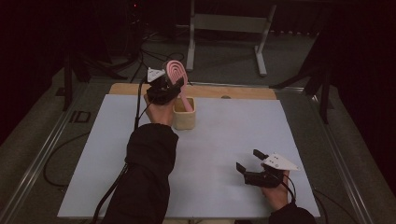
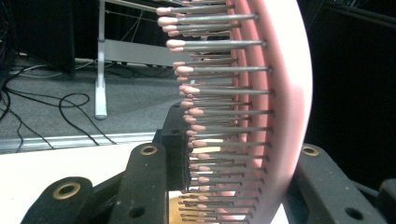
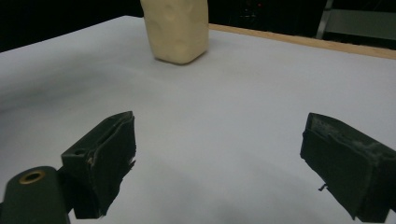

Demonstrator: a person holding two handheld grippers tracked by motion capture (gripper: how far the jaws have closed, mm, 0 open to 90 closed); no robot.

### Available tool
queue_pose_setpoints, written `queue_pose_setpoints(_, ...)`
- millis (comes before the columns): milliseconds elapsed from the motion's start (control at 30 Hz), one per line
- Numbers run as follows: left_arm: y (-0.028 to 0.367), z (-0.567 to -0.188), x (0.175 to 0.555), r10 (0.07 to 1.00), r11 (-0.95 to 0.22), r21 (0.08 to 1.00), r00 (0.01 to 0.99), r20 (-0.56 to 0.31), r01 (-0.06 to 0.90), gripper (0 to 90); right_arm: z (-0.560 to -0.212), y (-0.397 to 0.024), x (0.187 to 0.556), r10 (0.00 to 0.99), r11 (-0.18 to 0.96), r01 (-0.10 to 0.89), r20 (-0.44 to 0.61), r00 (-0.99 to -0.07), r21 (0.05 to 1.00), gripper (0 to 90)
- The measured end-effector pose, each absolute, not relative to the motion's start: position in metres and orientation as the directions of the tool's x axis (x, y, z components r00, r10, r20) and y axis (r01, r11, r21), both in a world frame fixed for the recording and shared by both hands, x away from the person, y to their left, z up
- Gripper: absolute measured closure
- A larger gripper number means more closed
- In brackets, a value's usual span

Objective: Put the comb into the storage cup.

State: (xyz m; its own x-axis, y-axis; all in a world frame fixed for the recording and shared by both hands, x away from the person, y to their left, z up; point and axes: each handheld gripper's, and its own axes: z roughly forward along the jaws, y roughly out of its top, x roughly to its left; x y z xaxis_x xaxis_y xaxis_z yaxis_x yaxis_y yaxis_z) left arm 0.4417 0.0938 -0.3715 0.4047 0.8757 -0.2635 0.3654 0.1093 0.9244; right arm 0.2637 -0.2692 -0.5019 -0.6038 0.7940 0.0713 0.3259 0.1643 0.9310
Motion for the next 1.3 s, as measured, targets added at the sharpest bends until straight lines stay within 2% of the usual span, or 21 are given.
queue_pose_setpoints(1300, 0.09, -0.393, 0.443, 0.875, 0.091, 0.909, 0.404, -0.269, 0.408, 64.2, -0.502, -0.268, 0.264, 0.795, 0.166, 0.328, 0.071, -0.603, 0.93, 10.3)
